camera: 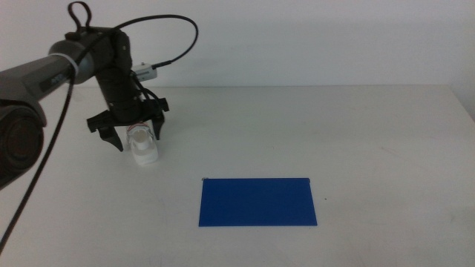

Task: Use one arm to grab the shoe from the table and place it on the mat.

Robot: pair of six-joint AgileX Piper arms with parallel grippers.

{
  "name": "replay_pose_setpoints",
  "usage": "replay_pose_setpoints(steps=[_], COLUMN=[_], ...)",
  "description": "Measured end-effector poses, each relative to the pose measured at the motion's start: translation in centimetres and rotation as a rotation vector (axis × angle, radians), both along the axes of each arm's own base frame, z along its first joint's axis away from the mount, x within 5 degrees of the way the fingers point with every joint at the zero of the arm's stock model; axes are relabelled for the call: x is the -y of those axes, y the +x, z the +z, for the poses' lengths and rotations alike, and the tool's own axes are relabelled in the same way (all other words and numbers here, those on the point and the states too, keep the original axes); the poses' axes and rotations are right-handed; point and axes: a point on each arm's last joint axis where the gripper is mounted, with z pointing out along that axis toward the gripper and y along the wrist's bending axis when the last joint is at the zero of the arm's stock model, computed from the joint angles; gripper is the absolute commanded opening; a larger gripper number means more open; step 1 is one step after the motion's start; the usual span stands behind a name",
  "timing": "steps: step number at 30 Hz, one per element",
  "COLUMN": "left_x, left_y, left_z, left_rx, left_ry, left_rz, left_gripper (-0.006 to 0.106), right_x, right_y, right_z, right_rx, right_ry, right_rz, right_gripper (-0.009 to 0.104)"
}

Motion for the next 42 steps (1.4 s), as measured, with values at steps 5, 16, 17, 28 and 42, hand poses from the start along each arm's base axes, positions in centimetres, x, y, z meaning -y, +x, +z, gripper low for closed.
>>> replay_pose_setpoints(steps=[5,16,17,28,42], left_x=[-1.5,1.8,2.8,13.2,22.1], left_y=[0.1,-1.0,-1.4,-7.2,-13.6], left_z=[0.0,3.4,4.5,12.0,10.6], left_rx=[-0.013,-0.003,0.022,0.162,0.114], left_ry=[-0.045,-0.015,-0.007,-0.047,-0.024], left_rz=[0.045,-0.023,-0.048,-0.247,-0.426], left_gripper=[0.028,-0.001,-0.001,-0.001,-0.001], right_x=[0.0,0.0,0.0,0.0,0.0], right_y=[0.0,0.0,0.0,0.0,0.0], right_z=[0.0,0.0,0.0,0.0,0.0], right_rx=[0.0,0.0,0.0,0.0,0.0], right_ry=[0.0,0.0,0.0,0.0,0.0], right_rz=[0.0,0.0,0.0,0.0,0.0], right_gripper=[0.078,0.078,0.078,0.078,0.078])
